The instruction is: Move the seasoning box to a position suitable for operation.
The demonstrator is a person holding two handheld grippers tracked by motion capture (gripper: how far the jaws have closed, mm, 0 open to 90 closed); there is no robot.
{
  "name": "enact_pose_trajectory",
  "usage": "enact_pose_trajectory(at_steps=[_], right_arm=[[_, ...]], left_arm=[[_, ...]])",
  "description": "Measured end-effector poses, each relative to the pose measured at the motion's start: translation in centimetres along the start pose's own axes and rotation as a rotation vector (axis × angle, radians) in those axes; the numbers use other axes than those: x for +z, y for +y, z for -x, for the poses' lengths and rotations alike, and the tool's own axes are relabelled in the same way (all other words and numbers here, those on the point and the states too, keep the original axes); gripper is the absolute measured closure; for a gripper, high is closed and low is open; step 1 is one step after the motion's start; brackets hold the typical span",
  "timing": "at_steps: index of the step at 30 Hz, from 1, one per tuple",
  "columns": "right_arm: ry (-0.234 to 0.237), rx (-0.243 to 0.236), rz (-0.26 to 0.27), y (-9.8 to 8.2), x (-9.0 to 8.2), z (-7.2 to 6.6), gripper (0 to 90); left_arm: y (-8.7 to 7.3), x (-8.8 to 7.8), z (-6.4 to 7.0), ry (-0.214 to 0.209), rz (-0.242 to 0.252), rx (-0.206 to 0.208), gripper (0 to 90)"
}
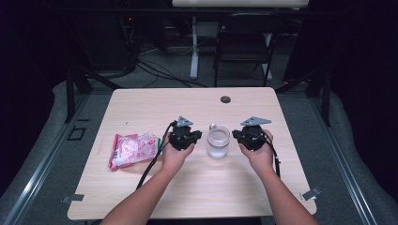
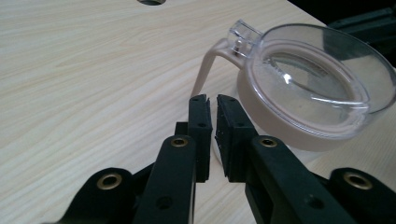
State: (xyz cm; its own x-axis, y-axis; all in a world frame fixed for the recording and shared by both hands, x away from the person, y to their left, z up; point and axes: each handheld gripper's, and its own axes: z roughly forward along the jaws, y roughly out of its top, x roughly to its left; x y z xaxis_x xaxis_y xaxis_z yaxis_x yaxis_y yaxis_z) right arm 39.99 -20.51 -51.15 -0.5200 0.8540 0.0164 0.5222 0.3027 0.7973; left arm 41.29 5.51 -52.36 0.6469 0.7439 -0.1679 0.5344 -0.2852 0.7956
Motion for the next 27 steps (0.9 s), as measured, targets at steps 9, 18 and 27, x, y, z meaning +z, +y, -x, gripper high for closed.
enact_pose_trajectory(at_steps=[9,18,27], right_arm=[[0.014,-0.029,-0.026,0.1,1.4,-0.3,90.0],[0.009,-0.054,-0.05,0.0,1.0,-1.1,90.0],[0.01,-0.057,-0.041,-1.6,-1.2,-3.1,90.0]], left_arm=[[-0.1,0.7,1.3,0.002,-0.021,0.052,87.8],[-0.1,0.7,1.3,-0.013,-0.02,0.061,90.0],[-0.8,0.0,1.5,-0.056,-0.023,0.097,90.0]])
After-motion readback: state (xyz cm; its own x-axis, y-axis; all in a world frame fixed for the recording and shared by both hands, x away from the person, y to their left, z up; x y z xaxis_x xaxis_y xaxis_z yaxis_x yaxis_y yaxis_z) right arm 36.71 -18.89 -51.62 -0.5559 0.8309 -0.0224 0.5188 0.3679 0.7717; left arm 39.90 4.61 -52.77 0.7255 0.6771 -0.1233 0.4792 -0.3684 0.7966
